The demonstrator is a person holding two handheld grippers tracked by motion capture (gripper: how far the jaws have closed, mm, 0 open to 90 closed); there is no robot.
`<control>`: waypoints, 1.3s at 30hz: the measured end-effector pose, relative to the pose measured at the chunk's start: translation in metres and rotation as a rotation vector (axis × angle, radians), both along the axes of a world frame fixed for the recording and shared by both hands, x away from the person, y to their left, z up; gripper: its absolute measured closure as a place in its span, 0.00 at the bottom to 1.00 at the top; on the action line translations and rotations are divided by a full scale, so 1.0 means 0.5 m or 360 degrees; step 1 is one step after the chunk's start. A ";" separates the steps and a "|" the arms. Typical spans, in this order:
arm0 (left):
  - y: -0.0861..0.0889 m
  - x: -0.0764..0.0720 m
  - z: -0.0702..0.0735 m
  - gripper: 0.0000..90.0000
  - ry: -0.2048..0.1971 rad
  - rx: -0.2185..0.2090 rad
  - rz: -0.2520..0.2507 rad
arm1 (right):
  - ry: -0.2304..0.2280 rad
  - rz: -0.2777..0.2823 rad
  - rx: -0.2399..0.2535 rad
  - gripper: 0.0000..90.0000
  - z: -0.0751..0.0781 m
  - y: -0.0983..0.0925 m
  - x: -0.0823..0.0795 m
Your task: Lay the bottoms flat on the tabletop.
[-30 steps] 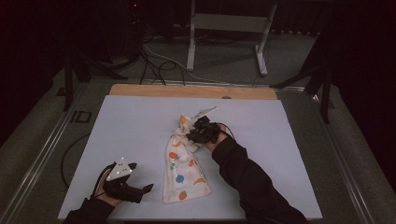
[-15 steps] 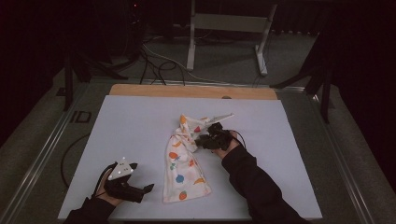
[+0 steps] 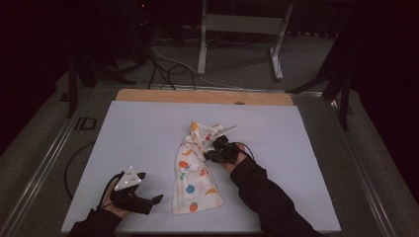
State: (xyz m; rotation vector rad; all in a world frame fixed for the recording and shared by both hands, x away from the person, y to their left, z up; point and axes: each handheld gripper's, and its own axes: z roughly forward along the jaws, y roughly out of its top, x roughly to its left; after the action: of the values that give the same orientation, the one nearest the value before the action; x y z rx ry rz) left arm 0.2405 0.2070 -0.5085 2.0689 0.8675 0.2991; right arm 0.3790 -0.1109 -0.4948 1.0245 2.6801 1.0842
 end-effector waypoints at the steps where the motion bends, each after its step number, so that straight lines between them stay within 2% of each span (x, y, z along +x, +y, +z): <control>1: 0.000 0.000 0.000 0.00 0.0000 -0.0005 0.0004 | 0.0000 0.0000 0.0000 0.95 0.000 0.000 0.000; 2: 0.000 -0.001 0.000 0.00 -0.0003 -0.0008 0.0005 | -0.0025 -0.0011 0.0002 0.96 0.005 -0.008 -0.001; 5: 0.001 -0.001 0.000 0.00 -0.0001 -0.0002 0.0002 | -0.0038 -0.0034 0.0016 0.96 0.014 -0.017 -0.002; 6: 0.001 0.000 0.000 0.00 0.0000 -0.0003 0.0002 | -0.0073 -0.0055 0.0038 0.96 0.026 -0.032 -0.002; 14: 0.000 -0.001 0.000 0.00 -0.0001 -0.0003 0.0003 | -0.0148 -0.0132 0.0106 0.96 0.069 -0.090 -0.008; 16: 0.000 0.000 0.000 0.00 0.0000 -0.0002 0.0007 | -0.0174 -0.0173 0.0123 0.96 0.083 -0.118 -0.015; 17: 0.000 0.000 0.000 0.00 0.0000 -0.0002 0.0007 | -0.0174 -0.0173 0.0123 0.96 0.083 -0.118 -0.015; 21: -0.001 0.000 -0.001 0.00 0.0000 0.0008 -0.0004 | -0.0212 -0.0198 0.0142 0.96 0.104 -0.157 -0.031; 22: -0.002 0.000 -0.001 0.00 -0.0001 0.0006 -0.0002 | -0.0249 -0.0216 0.0136 0.96 0.116 -0.174 -0.039; 25: -0.003 0.000 0.000 0.00 -0.0001 0.0008 -0.0002 | -0.0261 -0.0241 0.0151 0.96 0.127 -0.195 -0.044; 30: -0.005 0.000 0.000 0.00 -0.0001 0.0007 -0.0009 | -0.0326 -0.0312 0.0198 0.95 0.167 -0.243 -0.058; 32: -0.006 0.001 -0.001 0.00 0.0001 0.0011 -0.0016 | -0.0324 -0.0298 0.0217 0.95 0.181 -0.252 -0.066; 34: -0.006 0.001 -0.001 0.00 0.0002 0.0006 -0.0015 | -0.0332 -0.0234 0.0200 0.95 0.192 -0.246 -0.089; 35: -0.007 0.001 -0.001 0.00 0.0000 0.0008 -0.0017 | -0.0332 -0.0234 0.0200 0.95 0.192 -0.246 -0.089; 37: -0.007 0.000 -0.001 0.00 0.0000 0.0008 -0.0023 | -0.0299 -0.0168 0.0194 0.95 0.190 -0.235 -0.106; 38: -0.007 0.000 0.000 0.00 0.0001 0.0005 -0.0020 | -0.0237 -0.0085 0.0192 0.94 0.177 -0.223 -0.123; 39: -0.007 0.000 0.000 0.00 -0.0003 0.0002 -0.0019 | -0.0237 -0.0085 0.0192 0.94 0.177 -0.223 -0.123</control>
State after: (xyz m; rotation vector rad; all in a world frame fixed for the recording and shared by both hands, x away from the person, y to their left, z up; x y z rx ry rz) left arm 0.2403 0.2035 -0.5083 2.0740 0.8534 0.2953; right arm 0.3177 -0.2224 -0.4061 0.9851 2.4836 1.2715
